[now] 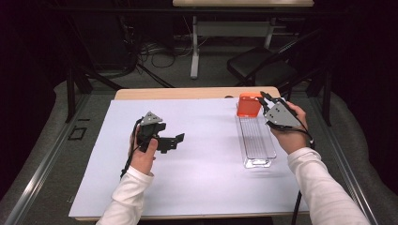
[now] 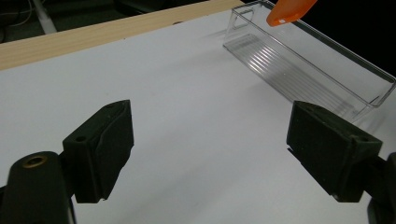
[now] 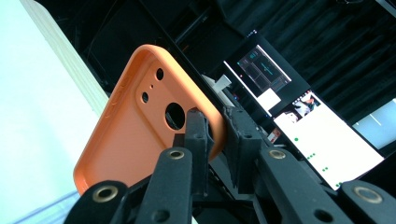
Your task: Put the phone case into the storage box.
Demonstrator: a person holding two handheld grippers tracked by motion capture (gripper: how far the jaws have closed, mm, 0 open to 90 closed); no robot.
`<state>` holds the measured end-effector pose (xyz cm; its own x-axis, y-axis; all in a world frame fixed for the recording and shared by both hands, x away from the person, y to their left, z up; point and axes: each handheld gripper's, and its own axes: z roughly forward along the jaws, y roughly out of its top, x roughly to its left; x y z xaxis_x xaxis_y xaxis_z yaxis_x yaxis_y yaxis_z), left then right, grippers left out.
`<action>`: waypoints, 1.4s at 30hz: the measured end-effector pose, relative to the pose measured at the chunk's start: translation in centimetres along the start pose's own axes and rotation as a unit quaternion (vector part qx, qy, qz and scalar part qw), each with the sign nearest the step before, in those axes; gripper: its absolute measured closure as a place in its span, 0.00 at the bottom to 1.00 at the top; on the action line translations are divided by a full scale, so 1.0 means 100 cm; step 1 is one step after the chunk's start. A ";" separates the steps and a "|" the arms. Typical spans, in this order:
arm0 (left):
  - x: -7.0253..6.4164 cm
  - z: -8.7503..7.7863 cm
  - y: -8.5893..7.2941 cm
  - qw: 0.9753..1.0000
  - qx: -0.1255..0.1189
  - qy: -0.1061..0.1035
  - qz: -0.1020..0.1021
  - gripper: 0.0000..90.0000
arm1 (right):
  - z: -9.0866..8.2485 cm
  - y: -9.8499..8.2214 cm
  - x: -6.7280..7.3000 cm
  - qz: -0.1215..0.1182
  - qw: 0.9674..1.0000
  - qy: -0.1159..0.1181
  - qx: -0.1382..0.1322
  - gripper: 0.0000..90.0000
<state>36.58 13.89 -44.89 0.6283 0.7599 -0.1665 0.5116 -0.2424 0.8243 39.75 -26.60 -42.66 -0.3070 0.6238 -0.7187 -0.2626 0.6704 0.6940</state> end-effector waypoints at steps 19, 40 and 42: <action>0.005 -0.004 0.001 1.000 -0.010 0.005 -0.009 0.17 | 0.027 -0.016 -0.004 -0.010 0.999 -0.003 0.031 0.89; 0.006 -0.010 0.001 1.000 -0.016 0.010 -0.011 0.17 | 0.058 -0.038 0.006 -0.017 0.998 -0.003 0.057 0.89; 0.006 -0.012 0.001 1.000 -0.019 0.011 -0.011 0.17 | 0.061 -0.040 0.008 -0.021 0.998 -0.004 0.059 0.89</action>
<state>36.34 15.04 -44.27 0.6040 0.7777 -0.1744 0.5027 -0.2020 0.8405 46.15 -26.34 -46.28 -0.2913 0.5965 -0.7479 -0.1660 0.7384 0.6536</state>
